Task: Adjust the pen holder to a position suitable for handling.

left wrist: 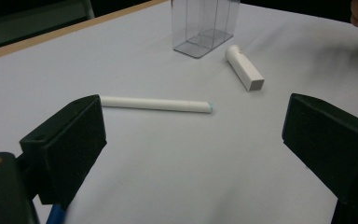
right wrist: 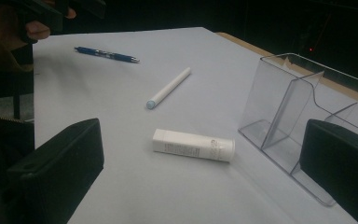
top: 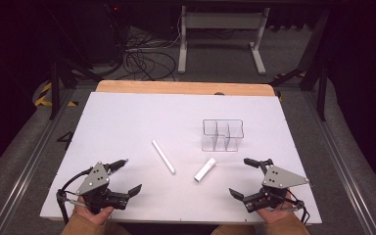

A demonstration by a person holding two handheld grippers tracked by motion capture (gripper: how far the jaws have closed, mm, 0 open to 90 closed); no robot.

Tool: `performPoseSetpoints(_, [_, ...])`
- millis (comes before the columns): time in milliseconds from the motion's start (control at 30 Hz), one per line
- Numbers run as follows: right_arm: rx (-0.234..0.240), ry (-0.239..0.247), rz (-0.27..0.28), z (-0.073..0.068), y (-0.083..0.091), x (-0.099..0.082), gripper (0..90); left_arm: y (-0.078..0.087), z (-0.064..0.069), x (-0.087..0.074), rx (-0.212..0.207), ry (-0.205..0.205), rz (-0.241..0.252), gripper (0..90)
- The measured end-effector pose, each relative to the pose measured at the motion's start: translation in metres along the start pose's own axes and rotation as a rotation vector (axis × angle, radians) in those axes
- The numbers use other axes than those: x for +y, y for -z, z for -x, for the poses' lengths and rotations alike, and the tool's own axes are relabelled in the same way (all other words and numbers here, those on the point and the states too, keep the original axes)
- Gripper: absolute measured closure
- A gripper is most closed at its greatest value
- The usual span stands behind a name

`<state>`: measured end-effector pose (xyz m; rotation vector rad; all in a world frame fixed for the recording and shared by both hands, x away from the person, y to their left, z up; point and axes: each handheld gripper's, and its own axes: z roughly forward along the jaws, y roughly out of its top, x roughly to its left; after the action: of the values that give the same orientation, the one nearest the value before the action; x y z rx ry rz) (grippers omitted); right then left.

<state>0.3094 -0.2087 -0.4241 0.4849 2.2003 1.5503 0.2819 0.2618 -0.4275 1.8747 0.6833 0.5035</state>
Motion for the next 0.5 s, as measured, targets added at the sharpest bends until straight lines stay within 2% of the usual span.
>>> performPoseSetpoints(233, [0.007,-0.004,-0.003,0.000,-0.001,0.000,0.3,0.002,-0.002,0.006,-0.002,-0.008,-0.032,13.1])
performPoseSetpoints(500, [0.013,-0.002,-0.007,-0.001,-0.002,0.000,0.3,0.005,-0.006,0.014,0.012,-0.015,-0.030,15.8])
